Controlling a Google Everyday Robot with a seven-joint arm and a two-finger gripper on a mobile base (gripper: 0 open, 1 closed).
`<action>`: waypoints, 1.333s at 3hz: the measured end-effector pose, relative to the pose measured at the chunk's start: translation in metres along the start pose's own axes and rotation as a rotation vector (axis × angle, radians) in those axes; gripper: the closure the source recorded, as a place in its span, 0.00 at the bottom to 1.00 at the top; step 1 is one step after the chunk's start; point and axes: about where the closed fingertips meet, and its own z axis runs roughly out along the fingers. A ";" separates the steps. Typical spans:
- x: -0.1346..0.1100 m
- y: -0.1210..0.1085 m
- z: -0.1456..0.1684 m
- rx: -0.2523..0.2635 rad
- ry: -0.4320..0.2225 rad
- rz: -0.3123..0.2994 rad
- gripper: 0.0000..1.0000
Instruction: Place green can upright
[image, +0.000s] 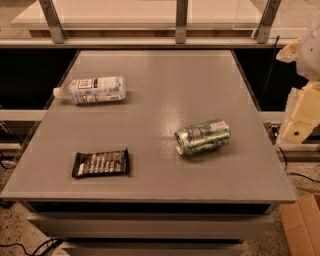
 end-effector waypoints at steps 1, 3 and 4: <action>0.000 0.000 0.000 0.000 0.000 0.000 0.00; -0.030 -0.006 0.017 -0.023 -0.108 -0.167 0.00; -0.052 -0.009 0.038 -0.055 -0.136 -0.332 0.00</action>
Offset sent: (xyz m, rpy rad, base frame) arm 0.0121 0.0196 -0.0062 0.0813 -0.0301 0.1501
